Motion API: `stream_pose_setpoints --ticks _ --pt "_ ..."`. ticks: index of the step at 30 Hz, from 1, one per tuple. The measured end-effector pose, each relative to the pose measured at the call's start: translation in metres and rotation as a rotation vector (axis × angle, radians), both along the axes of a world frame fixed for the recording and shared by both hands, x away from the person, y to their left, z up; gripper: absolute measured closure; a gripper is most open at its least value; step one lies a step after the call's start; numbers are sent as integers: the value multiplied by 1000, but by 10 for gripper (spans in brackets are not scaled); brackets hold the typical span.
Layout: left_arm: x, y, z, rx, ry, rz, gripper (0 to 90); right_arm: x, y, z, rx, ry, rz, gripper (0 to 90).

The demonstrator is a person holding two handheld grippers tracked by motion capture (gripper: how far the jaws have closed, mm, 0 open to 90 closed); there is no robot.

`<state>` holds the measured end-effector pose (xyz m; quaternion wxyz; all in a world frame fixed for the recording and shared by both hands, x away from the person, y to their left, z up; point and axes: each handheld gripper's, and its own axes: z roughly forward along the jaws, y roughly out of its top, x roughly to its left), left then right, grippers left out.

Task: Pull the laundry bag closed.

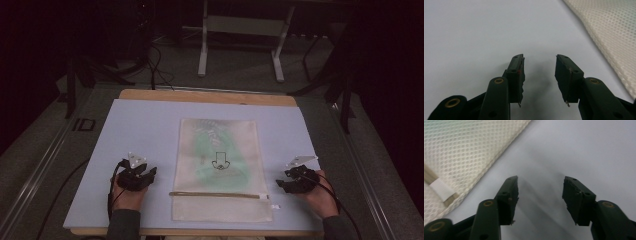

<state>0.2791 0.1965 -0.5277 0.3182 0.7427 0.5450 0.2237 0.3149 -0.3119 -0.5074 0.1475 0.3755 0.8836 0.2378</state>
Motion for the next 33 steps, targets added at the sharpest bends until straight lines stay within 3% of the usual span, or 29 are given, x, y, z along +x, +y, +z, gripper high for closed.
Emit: stream_pose_setpoints --ticks 7,11,14,15,21,23,33 --pt "1 0 0 -1 5 -18 580 1 7 11 -47 9 45 478" --pt "0 -2 -1 -8 2 -35 575 2 15 13 -77 37 87 487" --pt "0 -2 0 -15 1 -34 572 2 17 14 -79 46 95 488" --pt "-1 0 1 -39 0 -38 571 2 20 15 -73 52 104 501" --pt "-3 0 2 -33 -4 -46 566 2 31 20 -94 67 141 548" --pt "-3 -1 1 -34 -7 -50 565 1 40 25 -104 61 178 577" --pt "-1 -1 0 -45 -6 -51 565 3 58 35 -121 64 224 634"
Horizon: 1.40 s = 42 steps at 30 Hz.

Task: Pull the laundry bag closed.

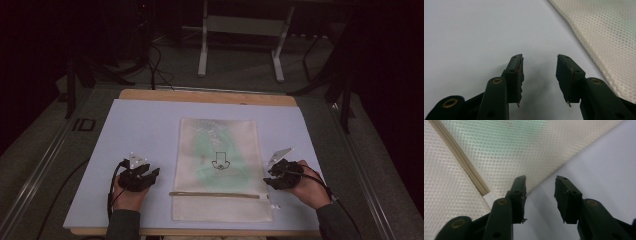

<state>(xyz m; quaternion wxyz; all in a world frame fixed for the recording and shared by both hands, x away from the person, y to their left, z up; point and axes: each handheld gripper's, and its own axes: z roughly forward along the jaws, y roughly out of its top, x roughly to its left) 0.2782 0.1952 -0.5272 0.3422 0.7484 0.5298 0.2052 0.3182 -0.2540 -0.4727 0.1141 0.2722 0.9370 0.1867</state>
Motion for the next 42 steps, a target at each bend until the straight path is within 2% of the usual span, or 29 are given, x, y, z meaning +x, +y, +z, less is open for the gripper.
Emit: stream_pose_setpoints --ticks 5,9,14,23,27,35,42 --pt "0 -2 -1 14 5 -5 565 0 6 0 -9 10 23 643" --pt "0 -4 -1 15 1 -13 565 -1 15 3 -14 0 49 628" --pt "-1 -5 0 26 -7 -18 565 -1 30 5 -19 1 85 621" --pt "-1 -5 0 21 -13 -29 564 0 49 5 -10 6 129 595" --pt "-1 -4 -1 3 -13 -29 557 -1 57 5 -11 11 154 593" --pt "-1 -5 -1 13 -9 -34 556 -1 70 9 6 4 179 590" --pt "0 -5 -1 12 -7 -38 558 -1 87 10 6 0 223 589"
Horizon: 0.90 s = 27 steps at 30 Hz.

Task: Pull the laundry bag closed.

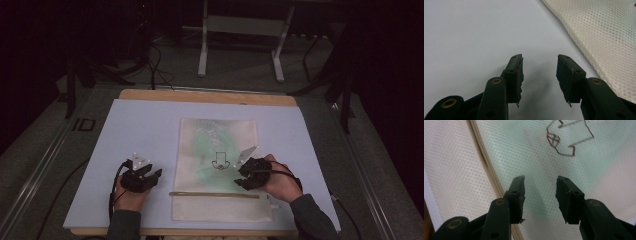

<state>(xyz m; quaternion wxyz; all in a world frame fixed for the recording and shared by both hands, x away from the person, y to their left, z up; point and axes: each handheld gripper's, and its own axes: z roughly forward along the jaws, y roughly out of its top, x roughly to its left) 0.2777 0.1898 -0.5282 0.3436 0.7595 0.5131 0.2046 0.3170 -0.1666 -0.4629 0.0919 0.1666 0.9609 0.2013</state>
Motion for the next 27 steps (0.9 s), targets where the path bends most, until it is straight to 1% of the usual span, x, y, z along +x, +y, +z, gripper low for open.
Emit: stream_pose_setpoints --ticks 4,9,12,14,27 --pt "0 0 0 1 1 -3 560 -1 10 1 -3 2 22 589" --pt "0 0 0 3 1 -5 564 -1 18 1 -14 0 51 588" --pt "0 0 0 4 2 -7 566 -1 21 1 -16 5 55 588" --pt "0 -1 0 5 0 -9 568 -1 26 1 -21 3 72 586" --pt "0 -1 0 10 1 -13 571 -3 42 2 -24 12 111 582"
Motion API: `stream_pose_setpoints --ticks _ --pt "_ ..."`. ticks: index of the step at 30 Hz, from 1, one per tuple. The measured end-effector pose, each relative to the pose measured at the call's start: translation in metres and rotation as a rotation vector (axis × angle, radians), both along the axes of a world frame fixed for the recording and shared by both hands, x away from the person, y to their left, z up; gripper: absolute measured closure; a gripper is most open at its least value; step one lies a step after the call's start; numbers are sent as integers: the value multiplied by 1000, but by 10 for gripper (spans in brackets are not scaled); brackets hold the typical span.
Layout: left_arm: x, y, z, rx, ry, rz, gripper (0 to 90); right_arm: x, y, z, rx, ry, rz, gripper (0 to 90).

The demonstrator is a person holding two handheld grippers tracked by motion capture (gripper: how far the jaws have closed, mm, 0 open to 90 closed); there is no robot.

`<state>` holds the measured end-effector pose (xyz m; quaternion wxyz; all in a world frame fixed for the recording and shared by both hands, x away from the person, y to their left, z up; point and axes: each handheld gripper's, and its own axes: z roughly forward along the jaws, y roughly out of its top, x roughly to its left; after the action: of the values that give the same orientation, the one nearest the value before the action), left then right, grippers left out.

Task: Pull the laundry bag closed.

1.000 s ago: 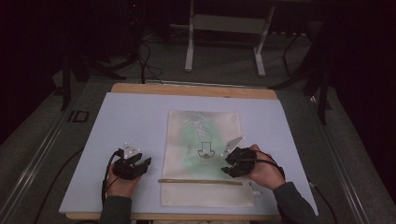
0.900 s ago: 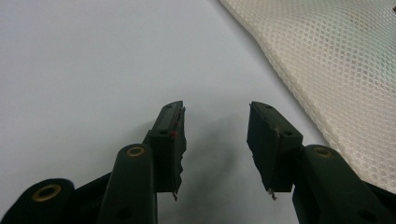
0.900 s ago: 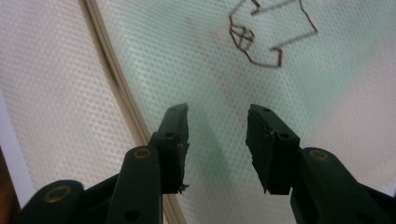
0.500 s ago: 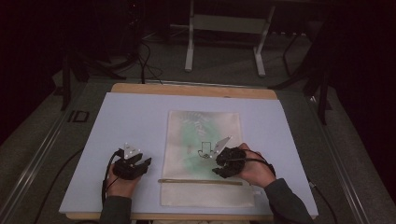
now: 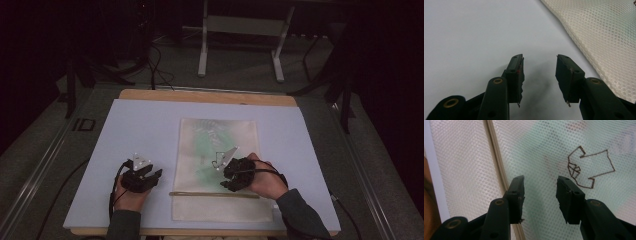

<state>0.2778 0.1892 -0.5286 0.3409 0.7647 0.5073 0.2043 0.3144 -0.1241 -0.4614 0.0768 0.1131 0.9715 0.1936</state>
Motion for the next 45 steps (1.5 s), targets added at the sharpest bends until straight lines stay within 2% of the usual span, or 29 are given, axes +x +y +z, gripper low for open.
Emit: stream_pose_setpoints --ticks 45 --pt "1 0 0 2 8 0 566 -6 50 -7 5 35 93 576"
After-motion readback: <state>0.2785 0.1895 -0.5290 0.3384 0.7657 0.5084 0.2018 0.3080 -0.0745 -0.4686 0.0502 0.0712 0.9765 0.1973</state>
